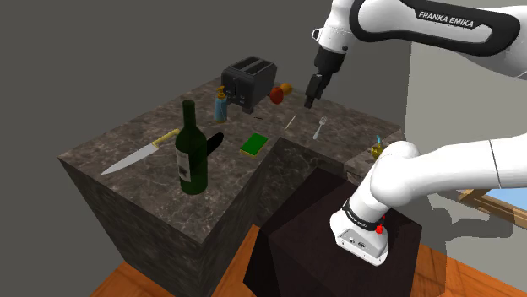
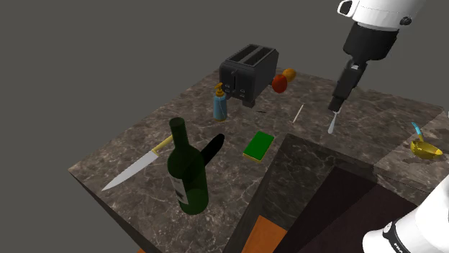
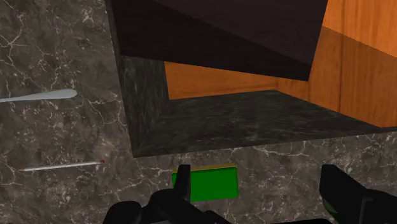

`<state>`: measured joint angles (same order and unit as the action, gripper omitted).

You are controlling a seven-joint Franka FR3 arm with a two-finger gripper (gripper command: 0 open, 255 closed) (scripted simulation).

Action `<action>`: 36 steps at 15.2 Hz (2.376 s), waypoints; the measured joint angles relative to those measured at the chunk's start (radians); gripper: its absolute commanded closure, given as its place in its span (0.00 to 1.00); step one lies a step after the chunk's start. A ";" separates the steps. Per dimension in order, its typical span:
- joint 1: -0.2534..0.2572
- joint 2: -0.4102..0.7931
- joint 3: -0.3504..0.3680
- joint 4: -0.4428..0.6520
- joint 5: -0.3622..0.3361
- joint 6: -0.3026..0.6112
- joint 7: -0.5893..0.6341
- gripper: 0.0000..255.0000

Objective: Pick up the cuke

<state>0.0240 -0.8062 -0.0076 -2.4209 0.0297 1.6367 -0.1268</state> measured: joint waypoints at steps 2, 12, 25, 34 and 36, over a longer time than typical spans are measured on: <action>-0.001 0.000 0.014 -0.012 0.010 0.013 0.025 0.00; -0.050 0.146 0.252 -0.088 0.162 0.279 0.500 0.00; -0.206 0.641 0.575 0.089 0.080 0.649 1.235 0.00; -0.189 1.059 0.558 0.347 -0.261 0.754 1.817 0.00; -0.164 1.121 0.528 0.407 -0.301 0.750 1.901 0.00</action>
<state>-0.1398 0.3153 0.5209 -2.0138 -0.2715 2.3862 1.7745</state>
